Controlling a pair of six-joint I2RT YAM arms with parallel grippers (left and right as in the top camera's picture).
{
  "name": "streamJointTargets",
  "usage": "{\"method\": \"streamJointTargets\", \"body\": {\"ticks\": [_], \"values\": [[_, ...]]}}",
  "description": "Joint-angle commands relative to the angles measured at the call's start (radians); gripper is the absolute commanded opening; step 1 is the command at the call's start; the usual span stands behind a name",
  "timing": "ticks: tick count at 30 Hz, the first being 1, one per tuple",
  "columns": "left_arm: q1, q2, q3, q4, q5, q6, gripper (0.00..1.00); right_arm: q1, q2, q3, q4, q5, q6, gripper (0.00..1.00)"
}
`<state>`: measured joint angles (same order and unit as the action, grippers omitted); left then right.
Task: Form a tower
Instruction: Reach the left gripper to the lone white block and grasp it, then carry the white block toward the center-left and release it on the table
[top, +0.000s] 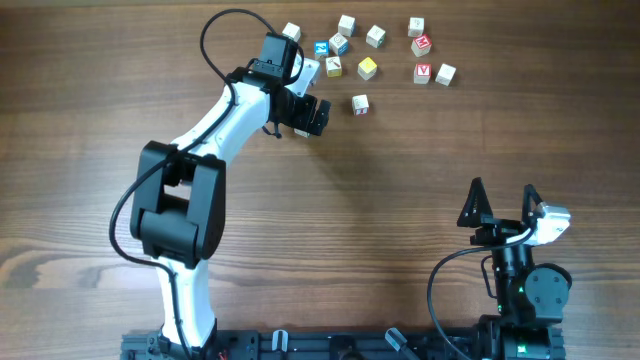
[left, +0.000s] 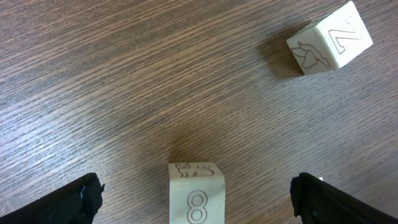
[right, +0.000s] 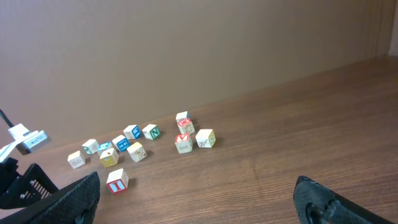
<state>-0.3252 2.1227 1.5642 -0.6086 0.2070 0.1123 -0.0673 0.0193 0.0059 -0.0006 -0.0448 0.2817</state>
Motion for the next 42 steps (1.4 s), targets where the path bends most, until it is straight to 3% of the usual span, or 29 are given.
{"method": "streamJointTargets", "body": {"ticks": [1,3,6,7,12,15,19,24,27,30,33,42], "values": [[0.002,0.083,0.005,0.007,0.001,0.016,1.0,-0.005,-0.005,-0.001,0.002,-0.013,-0.018,1.0],[0.002,0.108,0.005,0.007,0.0,0.016,1.0,-0.005,-0.005,-0.001,0.002,-0.013,-0.018,1.0],[0.002,0.107,0.005,0.007,-0.007,0.015,0.72,-0.005,-0.005,-0.001,0.002,-0.013,-0.018,1.0],[0.002,0.102,0.005,0.003,-0.034,0.015,0.59,-0.005,-0.005,-0.001,0.002,-0.013,-0.018,1.0],[0.002,0.004,0.005,-0.082,-0.143,0.015,0.26,-0.005,-0.005,-0.001,0.002,-0.013,-0.018,1.0],[0.002,-0.143,0.005,-0.16,-0.2,-0.014,0.25,-0.005,-0.005,-0.001,0.002,-0.013,-0.018,1.0],[0.002,-0.353,0.005,-0.389,-0.197,-0.248,0.25,-0.005,-0.005,-0.001,0.002,-0.013,-0.018,1.0],[0.002,-0.421,-0.006,-0.575,-0.197,-0.365,0.2,-0.005,-0.005,-0.001,0.002,-0.013,-0.018,1.0],[0.002,-0.422,-0.175,-0.488,-0.198,-0.461,0.17,-0.005,-0.005,-0.001,0.002,-0.013,-0.018,1.0],[0.002,-0.421,-0.451,-0.191,-0.198,-0.451,0.19,-0.005,-0.005,-0.001,0.002,-0.013,-0.018,1.0],[0.002,-0.421,-0.589,-0.069,-0.206,-0.381,0.19,-0.005,-0.005,-0.001,0.002,-0.013,-0.018,1.0],[0.003,-0.421,-0.601,0.018,-0.269,-0.351,0.25,-0.005,-0.005,-0.001,0.002,-0.013,-0.018,1.0]]}}
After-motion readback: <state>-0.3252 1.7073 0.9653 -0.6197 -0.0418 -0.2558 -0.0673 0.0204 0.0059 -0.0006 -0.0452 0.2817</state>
